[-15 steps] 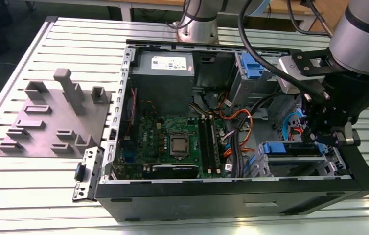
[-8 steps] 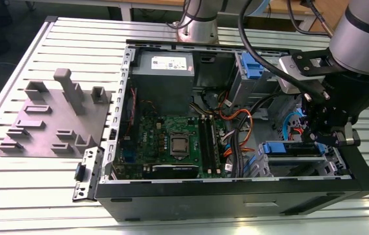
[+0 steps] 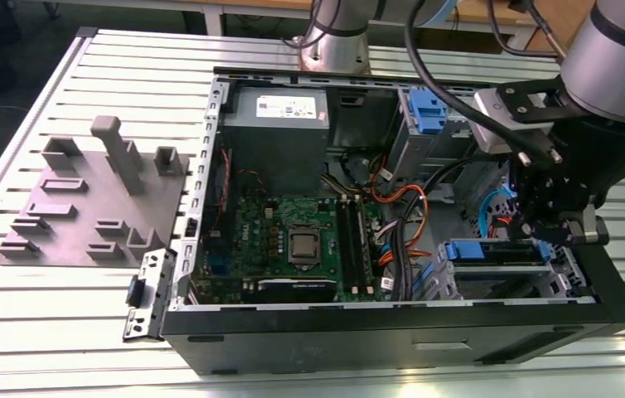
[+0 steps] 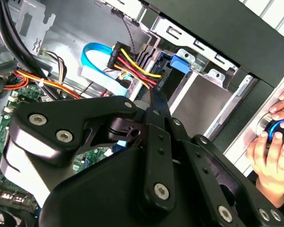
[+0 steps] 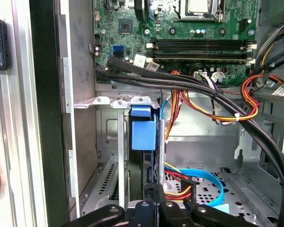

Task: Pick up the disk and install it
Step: 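Insert the second disk wire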

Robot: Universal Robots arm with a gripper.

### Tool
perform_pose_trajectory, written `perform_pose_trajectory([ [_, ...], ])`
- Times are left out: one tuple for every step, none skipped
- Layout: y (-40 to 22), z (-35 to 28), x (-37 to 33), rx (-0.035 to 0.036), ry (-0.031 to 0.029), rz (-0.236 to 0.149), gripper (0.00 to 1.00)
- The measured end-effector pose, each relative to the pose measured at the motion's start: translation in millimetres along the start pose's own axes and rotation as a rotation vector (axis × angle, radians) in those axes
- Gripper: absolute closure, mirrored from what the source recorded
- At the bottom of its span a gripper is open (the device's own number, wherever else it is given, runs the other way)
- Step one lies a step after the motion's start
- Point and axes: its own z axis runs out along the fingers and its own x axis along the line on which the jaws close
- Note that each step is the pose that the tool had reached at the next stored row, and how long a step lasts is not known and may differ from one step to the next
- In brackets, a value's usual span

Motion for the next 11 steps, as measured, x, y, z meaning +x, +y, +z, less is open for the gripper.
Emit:
perform_pose_trajectory([
  [-0.3,-1.6,-1.0,0.0,-0.0002,0.0,0.89],
  [-0.6,-3.5,-2.0,-0.0001,-0.0001,0.0,0.89],
  [-0.9,-5.0,-3.1,-0.0001,-0.0003,0.0,0.89],
  [-1.0,-6.3,-4.6,-0.0004,-0.0002,0.0,0.89],
  [-1.2,-7.1,-5.9,-0.001,-0.0001,0.0,0.89],
  [-1.3,-8.0,-6.8,-0.002,-0.0001,0.0,0.89],
  [-1.4,-9.2,-7.3,-0.004,0.0002,0.0,0.89],
  [-1.6,-10.5,-7.6,-0.0072,0.0001,0.0,0.89],
  [-1.9,-12.2,-7.8,-0.0106,0.0,0.0,0.89],
  [-2.2,-13.8,-8.2,-0.0139,0.0,0.0,0.89],
  [-2.4,-14.9,-8.6,-0.0179,0.0,0.0,0.89],
])
